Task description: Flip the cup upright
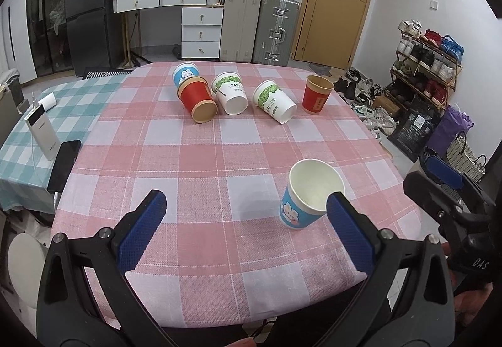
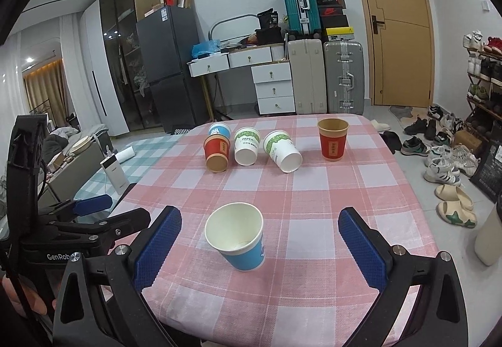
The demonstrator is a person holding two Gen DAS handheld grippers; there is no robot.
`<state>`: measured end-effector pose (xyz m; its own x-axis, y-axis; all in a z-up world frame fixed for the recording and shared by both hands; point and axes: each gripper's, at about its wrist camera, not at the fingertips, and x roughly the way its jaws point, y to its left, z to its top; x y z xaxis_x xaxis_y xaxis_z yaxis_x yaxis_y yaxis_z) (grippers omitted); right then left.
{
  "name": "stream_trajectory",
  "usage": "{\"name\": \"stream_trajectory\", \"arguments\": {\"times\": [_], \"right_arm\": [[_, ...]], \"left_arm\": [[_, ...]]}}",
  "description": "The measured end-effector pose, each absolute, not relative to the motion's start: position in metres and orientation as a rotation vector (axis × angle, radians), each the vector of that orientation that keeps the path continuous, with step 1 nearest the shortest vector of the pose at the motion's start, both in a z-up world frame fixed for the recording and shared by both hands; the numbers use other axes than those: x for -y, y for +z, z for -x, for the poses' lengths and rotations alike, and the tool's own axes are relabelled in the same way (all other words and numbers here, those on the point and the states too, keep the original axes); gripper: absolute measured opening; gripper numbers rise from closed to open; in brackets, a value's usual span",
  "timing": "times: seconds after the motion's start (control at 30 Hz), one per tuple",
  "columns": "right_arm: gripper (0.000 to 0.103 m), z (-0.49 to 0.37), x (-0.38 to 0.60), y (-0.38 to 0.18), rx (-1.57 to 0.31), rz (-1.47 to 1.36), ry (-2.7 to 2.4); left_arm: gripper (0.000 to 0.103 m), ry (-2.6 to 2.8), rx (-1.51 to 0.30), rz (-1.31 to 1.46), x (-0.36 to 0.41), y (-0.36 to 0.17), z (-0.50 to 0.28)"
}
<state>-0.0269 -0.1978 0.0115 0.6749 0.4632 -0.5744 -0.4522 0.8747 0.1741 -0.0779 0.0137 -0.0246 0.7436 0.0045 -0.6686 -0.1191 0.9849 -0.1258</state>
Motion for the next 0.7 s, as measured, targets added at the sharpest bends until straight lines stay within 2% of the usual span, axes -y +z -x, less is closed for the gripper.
{"name": "stream_trajectory", "arguments": {"times": [0.7], "right_arm": [[0.102, 0.0283, 0.1945, 0.0165, -0.645, -0.015, 0.527]], "left_arm": [[0.102, 0.067, -0.738, 0.178, -0.0185, -0.0284, 0.0827]]}}
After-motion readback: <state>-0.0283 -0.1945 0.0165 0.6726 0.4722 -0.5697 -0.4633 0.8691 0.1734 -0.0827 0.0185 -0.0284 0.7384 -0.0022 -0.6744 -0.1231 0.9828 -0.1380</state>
